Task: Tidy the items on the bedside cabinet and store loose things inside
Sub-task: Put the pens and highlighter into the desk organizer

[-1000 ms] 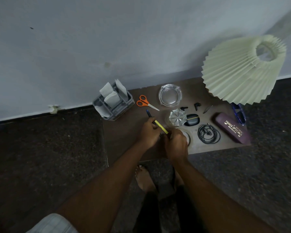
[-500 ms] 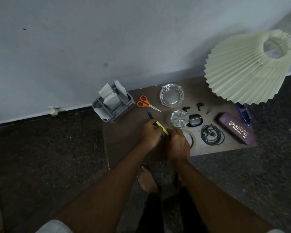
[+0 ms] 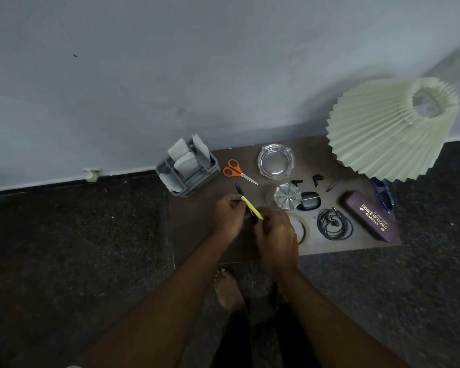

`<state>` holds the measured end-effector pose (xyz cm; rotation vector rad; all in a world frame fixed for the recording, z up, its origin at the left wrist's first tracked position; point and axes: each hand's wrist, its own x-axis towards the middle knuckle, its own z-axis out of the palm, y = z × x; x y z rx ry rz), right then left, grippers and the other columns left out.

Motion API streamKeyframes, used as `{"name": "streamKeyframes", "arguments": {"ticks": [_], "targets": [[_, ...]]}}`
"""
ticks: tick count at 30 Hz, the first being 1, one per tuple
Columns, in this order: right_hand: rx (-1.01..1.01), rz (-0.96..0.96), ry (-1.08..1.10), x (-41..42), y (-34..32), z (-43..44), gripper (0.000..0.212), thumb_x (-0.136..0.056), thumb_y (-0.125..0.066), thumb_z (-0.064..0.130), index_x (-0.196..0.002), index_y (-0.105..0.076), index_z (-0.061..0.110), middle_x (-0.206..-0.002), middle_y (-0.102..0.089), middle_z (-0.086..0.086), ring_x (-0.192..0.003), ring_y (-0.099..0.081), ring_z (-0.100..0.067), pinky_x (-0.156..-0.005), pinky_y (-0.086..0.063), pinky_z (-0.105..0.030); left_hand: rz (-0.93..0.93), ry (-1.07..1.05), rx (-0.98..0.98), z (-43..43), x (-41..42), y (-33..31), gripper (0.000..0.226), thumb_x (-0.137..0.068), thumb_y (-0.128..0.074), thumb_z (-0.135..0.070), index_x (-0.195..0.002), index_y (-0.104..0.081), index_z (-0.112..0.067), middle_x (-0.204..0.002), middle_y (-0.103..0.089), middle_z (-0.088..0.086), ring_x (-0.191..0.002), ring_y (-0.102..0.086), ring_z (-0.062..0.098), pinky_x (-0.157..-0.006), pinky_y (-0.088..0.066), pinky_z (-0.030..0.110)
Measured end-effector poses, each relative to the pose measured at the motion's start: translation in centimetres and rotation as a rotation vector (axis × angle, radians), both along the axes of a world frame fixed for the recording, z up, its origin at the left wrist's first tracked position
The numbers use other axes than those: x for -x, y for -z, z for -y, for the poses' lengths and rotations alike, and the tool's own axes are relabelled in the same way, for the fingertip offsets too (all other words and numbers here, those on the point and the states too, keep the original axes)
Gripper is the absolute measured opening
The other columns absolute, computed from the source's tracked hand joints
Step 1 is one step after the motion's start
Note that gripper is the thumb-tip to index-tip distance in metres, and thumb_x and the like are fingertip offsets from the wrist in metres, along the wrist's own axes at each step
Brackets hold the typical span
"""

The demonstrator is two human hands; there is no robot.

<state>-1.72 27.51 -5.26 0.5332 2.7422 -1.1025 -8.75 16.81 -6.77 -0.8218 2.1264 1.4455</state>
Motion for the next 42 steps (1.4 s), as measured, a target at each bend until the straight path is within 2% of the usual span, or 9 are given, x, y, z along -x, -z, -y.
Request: {"name": "streamKeyframes", "arguments": {"ticks": [3,6,14,18,21,24,31,35,42], "targets": [[0.039,-0.024,0.036,0.2,-0.9,0.8,0.009,-0.087,-0.064,0.012,-0.092,-0.059,0.017,-0.089,-0.047,0.011,-0.074,-0.04,-0.003,-0.064,-0.028,-0.015,-0.03,-0.103,-0.04,1.3,0.3,-1.2,0.005,-0.091,-0.063,-0.007,-0.092,-0.067,-0.005,-0.073,-0.066,0.012,-0.051,-0.058,0.009,-0.054,-0.048,0.022],[0.111,-0.044,-0.006,0.4,-1.1,1.8,0.011,-0.087,-0.066,0.014,-0.095,-0.06,0.02,-0.091,-0.054,0.009,-0.079,-0.053,-0.008,-0.067,-0.046,-0.026,0.033,-0.236,-0.156,2.7,0.3,-2.2,0.008,-0.093,-0.062,-0.011,-0.086,-0.064,-0.008,-0.067,-0.062,0.006,-0.049,-0.058,0.008,-0.043,-0.045,0.017],[0.352,-0.164,0.032,3.8,-2.2,4.6,0.016,-0.084,-0.072,0.011,-0.096,-0.071,0.022,-0.09,-0.07,0.006,-0.081,-0.066,-0.007,-0.075,-0.056,-0.029,0.168,-0.642,-0.536,6.5,0.6,-3.6,0.009,-0.095,-0.057,-0.014,-0.091,-0.065,-0.012,-0.066,-0.068,0.002,-0.066,-0.062,0.016,-0.064,-0.052,0.027],[0.482,-0.145,0.028,6.6,-3.3,6.0,0.02,-0.085,-0.071,0.007,-0.098,-0.07,0.022,-0.089,-0.073,0.003,-0.079,-0.068,-0.006,-0.075,-0.054,-0.021,0.163,-0.611,-0.486,7.4,0.9,-3.7,0.014,-0.097,-0.052,-0.02,-0.105,-0.063,-0.015,-0.081,-0.071,0.003,-0.067,-0.062,0.016,-0.066,-0.049,0.028],[0.513,-0.153,-0.039,8.7,-3.6,6.7,0.018,-0.085,-0.072,0.005,-0.097,-0.071,0.018,-0.091,-0.072,0.001,-0.081,-0.07,-0.007,-0.077,-0.056,-0.025,0.132,-0.604,-0.481,7.7,1.4,-4.1,0.015,-0.099,-0.049,-0.021,-0.105,-0.062,-0.016,-0.086,-0.07,0.003,-0.066,-0.061,0.015,-0.066,-0.047,0.027],[0.479,-0.141,-0.092,10.5,-3.9,7.0,0.015,-0.084,-0.072,0.008,-0.098,-0.073,0.015,-0.093,-0.072,-0.001,-0.083,-0.07,-0.008,-0.079,-0.058,-0.028,0.1,-0.605,-0.485,7.9,1.9,-4.1,0.017,-0.1,-0.049,-0.02,-0.108,-0.064,-0.014,-0.091,-0.072,0.008,-0.067,-0.061,0.016,-0.066,-0.048,0.028],[0.438,-0.138,-0.154,13.2,-4.3,7.8,0.014,-0.085,-0.072,0.005,-0.098,-0.072,0.01,-0.081,-0.07,0.007,-0.075,-0.067,0.004,-0.071,-0.054,-0.014,0.089,-0.582,-0.48,8.2,2.7,-3.6,0.026,-0.097,-0.047,-0.012,-0.116,-0.065,-0.009,-0.095,-0.075,0.009,-0.071,-0.065,0.018,-0.066,-0.053,0.03],[0.368,-0.163,-0.22,14.2,-3.9,7.9,0.016,-0.085,-0.072,0.007,-0.1,-0.073,0.012,-0.09,-0.073,0.001,-0.079,-0.068,-0.003,-0.074,-0.054,-0.013,0.115,-0.581,-0.458,8.2,2.9,-3.5,0.019,-0.098,-0.05,-0.019,-0.106,-0.066,-0.013,-0.101,-0.074,0.012,-0.075,-0.064,0.021,-0.069,-0.054,0.032],[0.243,-0.196,-0.347,15.2,-3.0,8.8,0.015,-0.083,-0.072,0.009,-0.098,-0.073,0.007,-0.092,-0.072,-0.004,-0.077,-0.065,-0.006,-0.071,-0.048,-0.005,0.158,-0.583,-0.435,8.4,2.3,-2.3,0.025,-0.097,-0.056,-0.022,-0.117,-0.066,-0.01,-0.101,-0.075,0.012,-0.075,-0.067,0.021,-0.071,-0.056,0.033]]}}
